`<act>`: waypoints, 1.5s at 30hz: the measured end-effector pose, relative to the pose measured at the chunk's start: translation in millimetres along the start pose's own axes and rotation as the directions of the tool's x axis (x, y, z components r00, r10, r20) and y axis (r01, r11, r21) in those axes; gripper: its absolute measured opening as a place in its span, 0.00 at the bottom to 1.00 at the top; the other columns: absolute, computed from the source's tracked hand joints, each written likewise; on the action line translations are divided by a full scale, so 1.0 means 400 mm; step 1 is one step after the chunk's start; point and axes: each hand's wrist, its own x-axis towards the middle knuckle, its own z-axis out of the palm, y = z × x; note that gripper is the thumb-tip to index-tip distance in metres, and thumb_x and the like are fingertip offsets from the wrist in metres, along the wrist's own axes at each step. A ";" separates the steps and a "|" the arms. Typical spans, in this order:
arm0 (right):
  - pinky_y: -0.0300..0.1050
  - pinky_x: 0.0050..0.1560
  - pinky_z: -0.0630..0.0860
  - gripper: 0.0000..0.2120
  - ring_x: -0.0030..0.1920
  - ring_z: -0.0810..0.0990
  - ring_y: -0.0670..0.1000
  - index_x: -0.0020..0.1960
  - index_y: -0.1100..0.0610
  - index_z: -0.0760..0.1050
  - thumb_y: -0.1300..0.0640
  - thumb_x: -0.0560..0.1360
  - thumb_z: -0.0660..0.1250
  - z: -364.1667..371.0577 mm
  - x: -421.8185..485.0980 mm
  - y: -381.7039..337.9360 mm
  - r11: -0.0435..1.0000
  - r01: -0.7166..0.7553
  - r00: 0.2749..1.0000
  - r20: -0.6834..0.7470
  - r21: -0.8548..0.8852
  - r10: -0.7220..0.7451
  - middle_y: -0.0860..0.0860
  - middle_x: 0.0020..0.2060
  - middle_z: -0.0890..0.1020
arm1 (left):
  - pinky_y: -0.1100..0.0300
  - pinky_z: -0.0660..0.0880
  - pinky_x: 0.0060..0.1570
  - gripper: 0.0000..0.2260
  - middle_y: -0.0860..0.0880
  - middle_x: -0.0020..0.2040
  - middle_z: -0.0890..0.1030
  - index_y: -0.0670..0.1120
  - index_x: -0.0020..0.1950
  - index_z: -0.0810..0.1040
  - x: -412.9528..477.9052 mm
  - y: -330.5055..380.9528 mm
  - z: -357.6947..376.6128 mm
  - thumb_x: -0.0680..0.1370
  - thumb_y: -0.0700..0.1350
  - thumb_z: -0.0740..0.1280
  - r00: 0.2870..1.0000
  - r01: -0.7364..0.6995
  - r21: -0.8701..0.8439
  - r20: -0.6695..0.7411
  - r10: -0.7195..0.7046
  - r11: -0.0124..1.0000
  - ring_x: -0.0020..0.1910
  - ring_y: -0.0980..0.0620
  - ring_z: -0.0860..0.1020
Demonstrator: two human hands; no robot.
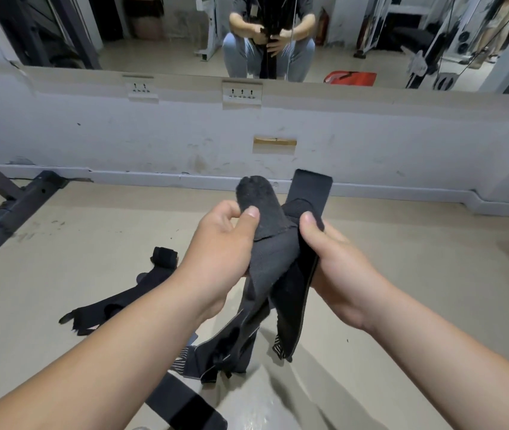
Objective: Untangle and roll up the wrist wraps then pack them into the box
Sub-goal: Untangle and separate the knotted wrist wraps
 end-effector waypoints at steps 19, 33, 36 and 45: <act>0.52 0.53 0.83 0.13 0.52 0.88 0.55 0.61 0.56 0.80 0.54 0.87 0.59 -0.017 0.008 -0.019 0.978 0.072 0.984 -0.176 0.195 -0.037 0.57 0.54 0.88 | 0.52 0.81 0.60 0.20 0.54 0.56 0.87 0.51 0.63 0.79 -0.029 -0.030 0.021 0.74 0.36 0.77 0.956 -0.171 0.254 0.277 0.097 0.952 0.57 0.55 0.85; 0.54 0.56 0.81 0.14 0.55 0.87 0.54 0.64 0.53 0.80 0.49 0.87 0.60 -0.021 0.007 -0.019 0.995 -0.041 0.983 -0.175 0.090 0.056 0.54 0.57 0.88 | 0.55 0.80 0.62 0.12 0.52 0.49 0.87 0.40 0.55 0.81 -0.003 0.002 -0.003 0.77 0.31 0.61 0.992 -0.096 0.373 -0.040 0.119 0.923 0.49 0.62 0.84; 0.59 0.55 0.82 0.16 0.55 0.87 0.58 0.66 0.54 0.79 0.48 0.87 0.59 0.016 -0.003 0.002 0.993 -0.072 0.996 -0.052 0.090 0.077 0.57 0.57 0.87 | 0.58 0.83 0.42 0.04 0.47 0.45 0.82 0.48 0.48 0.79 -0.022 -0.007 0.038 0.74 0.42 0.68 0.988 -0.155 0.461 0.070 0.138 0.874 0.43 0.55 0.83; 0.53 0.60 0.83 0.12 0.58 0.87 0.55 0.65 0.53 0.80 0.55 0.85 0.63 -0.007 -0.003 -0.018 0.975 -0.090 0.996 0.015 0.203 0.088 0.55 0.58 0.87 | 0.53 0.82 0.50 0.09 0.48 0.52 0.84 0.57 0.54 0.80 -0.002 -0.010 0.006 0.79 0.45 0.74 0.986 -0.156 0.413 0.114 0.119 0.897 0.45 0.49 0.84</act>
